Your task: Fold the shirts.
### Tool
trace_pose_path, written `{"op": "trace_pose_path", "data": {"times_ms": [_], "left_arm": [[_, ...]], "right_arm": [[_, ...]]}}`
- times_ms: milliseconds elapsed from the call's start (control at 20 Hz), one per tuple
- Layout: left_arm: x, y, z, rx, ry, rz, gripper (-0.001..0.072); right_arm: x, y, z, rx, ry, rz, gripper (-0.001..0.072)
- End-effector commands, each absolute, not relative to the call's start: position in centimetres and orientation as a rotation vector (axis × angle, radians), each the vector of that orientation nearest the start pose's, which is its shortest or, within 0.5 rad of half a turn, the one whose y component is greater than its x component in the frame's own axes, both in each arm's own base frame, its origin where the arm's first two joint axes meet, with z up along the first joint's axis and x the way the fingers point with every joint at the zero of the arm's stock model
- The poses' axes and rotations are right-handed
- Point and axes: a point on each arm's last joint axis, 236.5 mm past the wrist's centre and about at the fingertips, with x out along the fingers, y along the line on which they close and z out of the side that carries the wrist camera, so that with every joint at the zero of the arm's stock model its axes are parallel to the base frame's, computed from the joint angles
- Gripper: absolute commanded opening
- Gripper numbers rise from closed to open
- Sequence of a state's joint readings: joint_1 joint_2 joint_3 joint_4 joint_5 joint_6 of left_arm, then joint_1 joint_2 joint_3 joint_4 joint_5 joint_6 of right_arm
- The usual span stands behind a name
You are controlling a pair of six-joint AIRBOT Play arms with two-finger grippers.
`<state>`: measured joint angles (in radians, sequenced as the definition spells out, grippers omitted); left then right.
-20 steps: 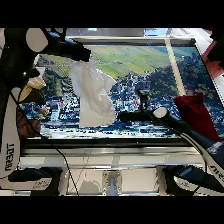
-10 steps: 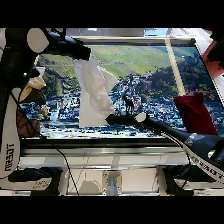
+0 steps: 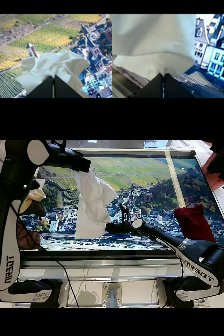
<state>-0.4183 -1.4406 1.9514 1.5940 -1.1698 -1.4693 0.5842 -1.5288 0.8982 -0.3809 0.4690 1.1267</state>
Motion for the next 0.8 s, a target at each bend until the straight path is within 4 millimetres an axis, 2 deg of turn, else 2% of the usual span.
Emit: {"op": "trace_pose_path", "data": {"times_ms": [0, 100, 200, 300, 400, 500, 600, 700, 750], "left_arm": [[47.7, -18.5, 26.8, 0.301, 0.580, -0.348, 0.0014], [48.1, -17.6, 29.2, 0.313, 0.504, -0.312, 0.0013], [47.2, -17.2, 32.9, 0.293, 0.424, -0.307, 0.0014], [45.4, -16.7, 36.6, 0.267, 0.348, -0.311, 0.0014], [42.2, -16.1, 39.5, 0.231, 0.306, -0.334, 0.0014], [38.3, -16.0, 41.2, 0.200, 0.308, -0.393, 0.0014], [33.8, -16.2, 42.2, 0.175, 0.322, -0.479, 0.0013], [29.7, -16.9, 41.3, 0.162, 0.400, -0.574, 0.0013], [27.9, -17.2, 40.0, 0.169, 0.474, -0.622, 0.0013]], "right_arm": [[35.0, 32.6, -5.5, 0.528, 1.120, 0.631, 0.0027], [36.2, 30.5, -2.6, 0.503, 1.055, 0.633, 0.0026], [37.3, 27.6, 1.6, 0.462, 0.963, 0.616, 0.0026], [37.7, 24.5, 6.9, 0.388, 0.877, 0.598, 0.0026], [37.3, 21.2, 13.6, 0.273, 0.761, 0.560, 0.0025], [36.3, 18.3, 21.2, 0.176, 0.609, 0.507, 0.0025], [34.4, 15.5, 29.6, 0.118, 0.421, 0.452, 0.0025], [32.1, 13.6, 35.7, 0.085, 0.280, 0.425, 0.0025], [31.3, 13.1, 37.6, 0.078, 0.237, 0.420, 0.0025]]}}
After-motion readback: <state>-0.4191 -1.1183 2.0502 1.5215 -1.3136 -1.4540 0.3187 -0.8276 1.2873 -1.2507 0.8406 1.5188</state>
